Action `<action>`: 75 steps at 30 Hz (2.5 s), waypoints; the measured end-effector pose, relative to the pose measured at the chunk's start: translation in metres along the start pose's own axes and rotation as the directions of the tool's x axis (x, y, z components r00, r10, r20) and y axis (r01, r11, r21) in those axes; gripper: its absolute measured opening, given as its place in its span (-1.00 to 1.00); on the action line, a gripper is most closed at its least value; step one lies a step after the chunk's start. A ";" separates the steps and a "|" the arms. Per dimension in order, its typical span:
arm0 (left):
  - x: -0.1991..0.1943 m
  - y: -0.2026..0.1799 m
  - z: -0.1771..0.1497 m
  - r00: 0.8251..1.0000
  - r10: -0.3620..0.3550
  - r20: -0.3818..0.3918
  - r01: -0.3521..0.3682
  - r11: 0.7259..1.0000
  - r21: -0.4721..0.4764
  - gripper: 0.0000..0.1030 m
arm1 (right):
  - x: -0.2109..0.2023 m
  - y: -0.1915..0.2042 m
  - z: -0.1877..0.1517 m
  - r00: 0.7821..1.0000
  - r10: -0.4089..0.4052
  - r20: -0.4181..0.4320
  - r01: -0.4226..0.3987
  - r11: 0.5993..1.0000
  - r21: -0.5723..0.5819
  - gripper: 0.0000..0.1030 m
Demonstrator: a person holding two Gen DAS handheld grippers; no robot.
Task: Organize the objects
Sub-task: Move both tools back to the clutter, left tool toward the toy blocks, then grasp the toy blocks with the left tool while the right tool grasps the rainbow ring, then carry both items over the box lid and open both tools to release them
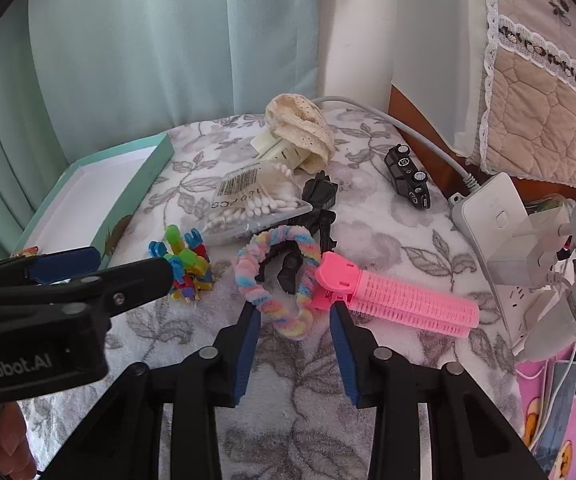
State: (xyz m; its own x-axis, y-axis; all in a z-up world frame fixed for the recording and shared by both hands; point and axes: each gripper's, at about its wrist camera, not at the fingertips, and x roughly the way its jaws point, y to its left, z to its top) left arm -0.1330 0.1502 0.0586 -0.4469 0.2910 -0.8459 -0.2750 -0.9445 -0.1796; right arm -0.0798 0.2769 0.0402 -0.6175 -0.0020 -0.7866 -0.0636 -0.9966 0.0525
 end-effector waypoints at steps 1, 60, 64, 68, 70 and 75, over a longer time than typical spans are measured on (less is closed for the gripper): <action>0.003 0.000 0.001 1.000 -0.003 -0.006 0.003 1.000 0.002 0.52 | 0.000 0.000 0.000 1.000 0.001 0.003 -0.001 1.000 0.001 -0.36; -0.074 0.126 -0.015 0.987 0.083 0.138 -0.042 0.960 -0.277 -0.33 | -0.050 0.089 0.039 0.980 0.136 0.142 -0.118 0.985 -0.129 -0.83; -0.081 0.154 -0.021 0.984 0.107 0.145 -0.054 0.942 -0.330 -0.33 | -0.042 0.116 0.042 0.978 0.172 0.123 -0.150 0.974 -0.169 -0.83; -0.084 0.175 -0.025 0.982 0.122 0.148 -0.060 0.929 -0.366 -0.33 | -0.033 0.141 0.044 0.975 0.199 0.101 -0.175 0.962 -0.209 -0.83; -0.084 0.182 -0.026 0.981 0.127 0.145 -0.063 0.924 -0.377 -0.33 | -0.029 0.152 0.046 0.974 0.209 0.092 -0.183 0.955 -0.232 -0.83; -0.078 0.192 -0.026 0.983 0.125 0.134 -0.065 0.922 -0.382 -0.33 | -0.021 0.178 0.052 0.970 0.232 0.079 -0.201 0.939 -0.280 -0.83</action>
State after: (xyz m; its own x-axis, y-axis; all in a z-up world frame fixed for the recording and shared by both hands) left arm -0.1288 -0.0576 0.0774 -0.5882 0.1885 -0.7865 0.1003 -0.9480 -0.3022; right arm -0.1190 0.1043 0.0978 -0.6750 -0.2263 -0.7022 0.2845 -0.9580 0.0353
